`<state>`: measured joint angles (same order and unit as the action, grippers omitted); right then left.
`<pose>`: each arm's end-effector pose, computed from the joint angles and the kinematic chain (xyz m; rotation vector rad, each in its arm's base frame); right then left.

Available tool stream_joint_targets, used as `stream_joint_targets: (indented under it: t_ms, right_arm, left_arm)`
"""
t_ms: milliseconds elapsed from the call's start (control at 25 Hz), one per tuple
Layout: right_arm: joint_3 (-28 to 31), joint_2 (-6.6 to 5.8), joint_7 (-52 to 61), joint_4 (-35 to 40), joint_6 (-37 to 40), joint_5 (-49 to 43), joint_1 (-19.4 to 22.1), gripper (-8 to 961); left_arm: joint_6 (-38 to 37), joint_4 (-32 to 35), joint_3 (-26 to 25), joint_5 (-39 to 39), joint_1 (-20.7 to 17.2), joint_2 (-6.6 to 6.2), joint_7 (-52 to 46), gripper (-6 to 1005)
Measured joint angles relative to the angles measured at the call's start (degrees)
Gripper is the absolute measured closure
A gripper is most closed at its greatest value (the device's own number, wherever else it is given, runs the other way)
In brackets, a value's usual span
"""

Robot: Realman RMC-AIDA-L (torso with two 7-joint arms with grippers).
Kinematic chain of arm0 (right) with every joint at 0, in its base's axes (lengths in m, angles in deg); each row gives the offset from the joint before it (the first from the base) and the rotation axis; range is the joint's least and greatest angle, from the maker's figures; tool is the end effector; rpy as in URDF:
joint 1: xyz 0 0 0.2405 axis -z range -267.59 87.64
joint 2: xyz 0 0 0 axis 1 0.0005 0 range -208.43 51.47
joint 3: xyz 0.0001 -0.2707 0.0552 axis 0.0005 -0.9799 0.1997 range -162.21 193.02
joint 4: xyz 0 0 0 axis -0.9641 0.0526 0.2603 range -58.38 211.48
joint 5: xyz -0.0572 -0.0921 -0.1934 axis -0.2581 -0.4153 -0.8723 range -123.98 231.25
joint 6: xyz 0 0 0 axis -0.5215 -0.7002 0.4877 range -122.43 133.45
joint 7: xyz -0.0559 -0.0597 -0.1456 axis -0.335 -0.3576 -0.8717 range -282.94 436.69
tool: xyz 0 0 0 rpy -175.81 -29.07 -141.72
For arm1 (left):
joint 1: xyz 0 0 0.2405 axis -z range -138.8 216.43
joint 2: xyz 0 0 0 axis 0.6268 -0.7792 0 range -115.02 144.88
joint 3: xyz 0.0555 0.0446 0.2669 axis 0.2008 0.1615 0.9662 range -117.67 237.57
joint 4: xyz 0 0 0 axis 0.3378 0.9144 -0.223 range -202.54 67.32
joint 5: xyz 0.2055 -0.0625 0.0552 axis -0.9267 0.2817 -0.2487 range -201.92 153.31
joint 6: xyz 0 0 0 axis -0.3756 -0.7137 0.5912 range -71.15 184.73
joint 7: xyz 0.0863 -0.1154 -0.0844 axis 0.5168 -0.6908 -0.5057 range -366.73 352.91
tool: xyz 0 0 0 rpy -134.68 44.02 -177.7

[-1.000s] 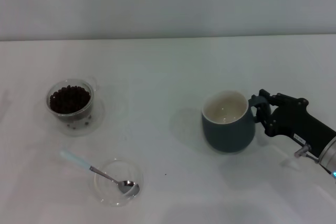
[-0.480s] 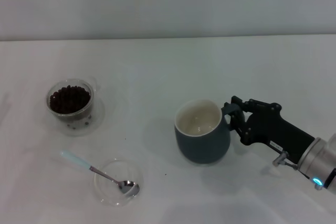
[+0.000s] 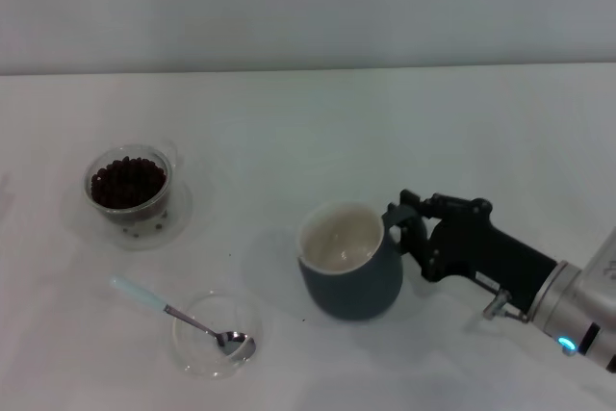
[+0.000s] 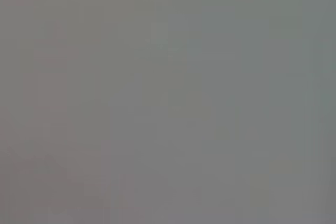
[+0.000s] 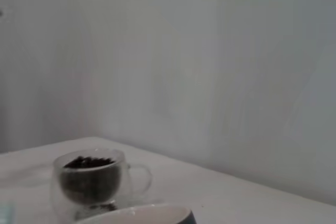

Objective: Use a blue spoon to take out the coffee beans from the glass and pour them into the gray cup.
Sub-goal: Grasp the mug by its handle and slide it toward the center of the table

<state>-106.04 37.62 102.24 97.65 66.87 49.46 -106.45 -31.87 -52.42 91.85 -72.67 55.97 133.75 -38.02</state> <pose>0.3195 0.3066 -0.1048 -2.2268 0.4875 0.7356 -0.3668 0.3159 0.0823 -1.3932 -0.3331 -0.9898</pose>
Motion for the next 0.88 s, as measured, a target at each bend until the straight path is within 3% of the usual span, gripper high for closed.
stream_joint_targets:
  t_ms: [480, 880]
  right_arm:
    - [-3.3, 0.00, -1.8, 0.3, -0.8, -0.2, 0.0, 770]
    - [-3.0, -0.17, -2.4, 0.1, -6.2, 0.2, -0.1, 757]
  left_arm:
    - [0.0, 0.2, 0.0, 0.0, -0.4, -0.15, 0.0, 125]
    - [0.0, 1.6, 0.0, 0.0, -1.6, -0.15, 0.0, 124]
